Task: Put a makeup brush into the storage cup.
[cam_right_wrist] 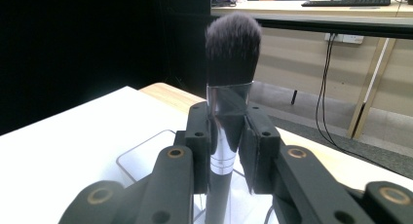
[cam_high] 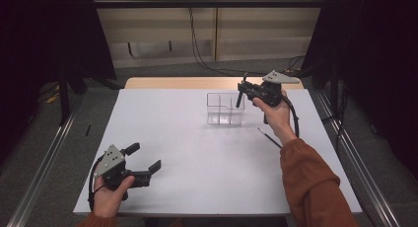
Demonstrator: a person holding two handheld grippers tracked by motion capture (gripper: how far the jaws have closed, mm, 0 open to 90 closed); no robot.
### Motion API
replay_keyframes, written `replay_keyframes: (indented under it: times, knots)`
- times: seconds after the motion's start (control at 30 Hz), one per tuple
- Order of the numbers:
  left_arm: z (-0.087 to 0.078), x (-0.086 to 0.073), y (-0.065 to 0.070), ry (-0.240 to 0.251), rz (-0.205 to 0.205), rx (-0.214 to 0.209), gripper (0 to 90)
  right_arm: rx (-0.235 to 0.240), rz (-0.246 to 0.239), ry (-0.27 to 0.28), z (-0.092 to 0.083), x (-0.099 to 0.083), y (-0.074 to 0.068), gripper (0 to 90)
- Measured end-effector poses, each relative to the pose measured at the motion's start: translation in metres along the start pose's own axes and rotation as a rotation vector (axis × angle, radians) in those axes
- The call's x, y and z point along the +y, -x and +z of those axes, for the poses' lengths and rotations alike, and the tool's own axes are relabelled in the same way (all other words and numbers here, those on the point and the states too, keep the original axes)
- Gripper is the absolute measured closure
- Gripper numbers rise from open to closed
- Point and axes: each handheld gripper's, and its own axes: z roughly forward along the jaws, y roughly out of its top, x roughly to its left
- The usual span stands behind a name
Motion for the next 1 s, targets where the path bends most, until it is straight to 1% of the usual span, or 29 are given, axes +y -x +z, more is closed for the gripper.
replay_keyframes:
  times: [0.1,0.23,0.37,0.47,0.57,0.73,0.9,1.0]
  knots:
    - [0.000,0.000,-0.001,-0.001,0.000,0.002,2.9,0.000,-0.003,-0.008,0.001,-0.003,0.000,76.2]
    - [-0.001,0.000,-0.001,0.001,-0.004,0.008,2.9,0.002,0.006,-0.016,0.003,-0.008,0.001,76.2]
    - [-0.002,0.000,-0.002,0.005,0.001,0.016,2.9,0.002,0.005,-0.018,0.004,-0.009,0.001,76.2]
    - [-0.002,0.000,-0.003,0.005,-0.004,0.018,2.9,-0.003,0.012,-0.022,0.003,-0.011,0.001,76.2]
    - [-0.002,0.000,-0.003,0.002,0.002,0.015,2.9,0.001,0.013,-0.024,0.004,-0.013,0.001,76.2]
    - [-0.001,0.000,-0.002,0.001,0.003,0.013,2.9,0.005,0.026,-0.028,0.004,-0.018,0.000,76.2]
    - [-0.001,0.000,-0.002,-0.001,0.001,0.012,2.9,0.000,0.029,-0.034,0.005,-0.022,0.001,76.1]
    - [-0.001,0.000,-0.003,-0.005,0.002,0.012,2.9,0.005,0.030,-0.034,0.005,-0.024,0.001,76.1]
